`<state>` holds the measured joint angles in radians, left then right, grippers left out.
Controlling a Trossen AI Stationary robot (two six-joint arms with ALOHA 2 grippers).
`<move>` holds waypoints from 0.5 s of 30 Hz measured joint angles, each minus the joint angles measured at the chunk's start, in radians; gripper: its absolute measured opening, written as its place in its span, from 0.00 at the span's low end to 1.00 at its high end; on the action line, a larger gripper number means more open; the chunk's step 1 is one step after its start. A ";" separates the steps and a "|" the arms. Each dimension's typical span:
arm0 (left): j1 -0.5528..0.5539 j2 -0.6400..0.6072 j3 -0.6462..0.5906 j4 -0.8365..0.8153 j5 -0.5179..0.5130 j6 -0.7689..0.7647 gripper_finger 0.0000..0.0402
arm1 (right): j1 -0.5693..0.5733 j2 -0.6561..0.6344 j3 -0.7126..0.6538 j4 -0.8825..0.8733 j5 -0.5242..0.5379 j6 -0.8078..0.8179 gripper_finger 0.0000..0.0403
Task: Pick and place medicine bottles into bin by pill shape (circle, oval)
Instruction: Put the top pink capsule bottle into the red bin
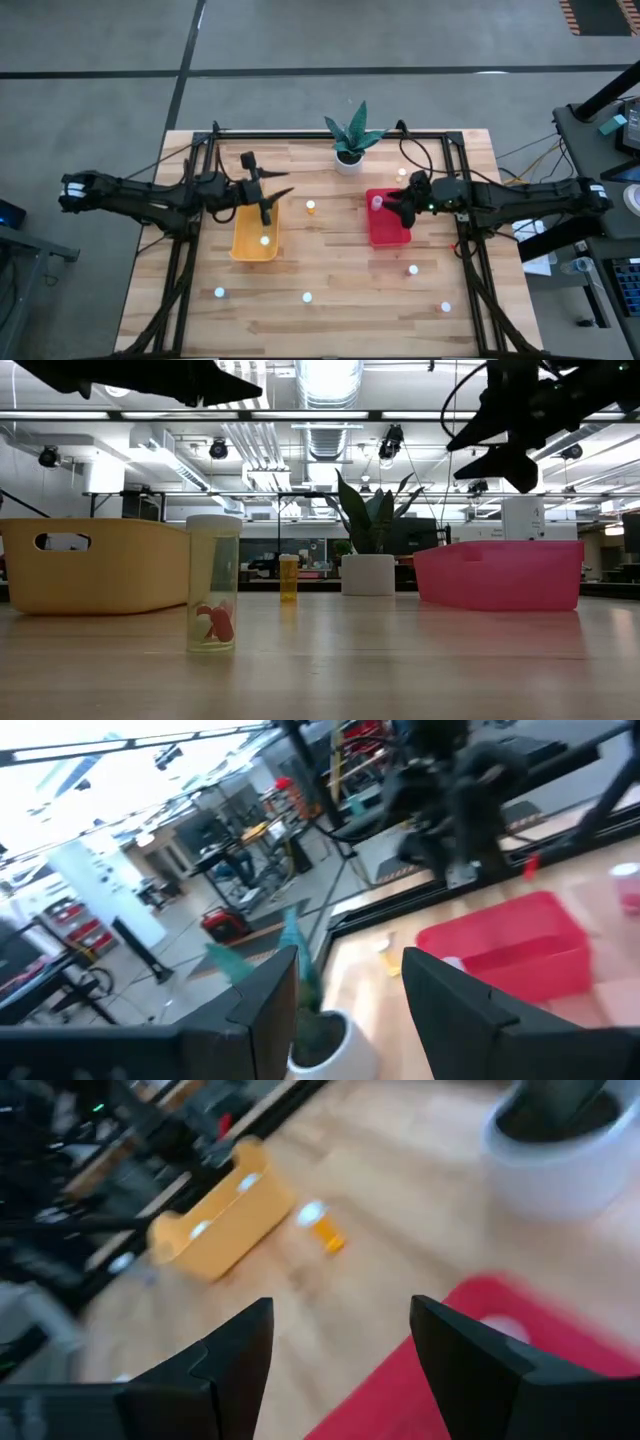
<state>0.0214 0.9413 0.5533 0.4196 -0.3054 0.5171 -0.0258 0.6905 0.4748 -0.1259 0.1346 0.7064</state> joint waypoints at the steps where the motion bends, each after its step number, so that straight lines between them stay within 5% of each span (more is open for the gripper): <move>1: 0.011 0.000 0.000 0.002 0.000 0.000 0.41 | 0.009 0.009 0.006 0.000 -0.024 0.030 0.56; 15: 0.050 0.000 0.000 0.015 0.000 -0.002 0.41 | 0.214 0.260 0.265 -0.245 -0.063 0.308 0.56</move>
<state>0.0711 0.9413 0.5533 0.4343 -0.3054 0.5156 0.1886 0.9507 0.7399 -0.3714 0.0718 1.0145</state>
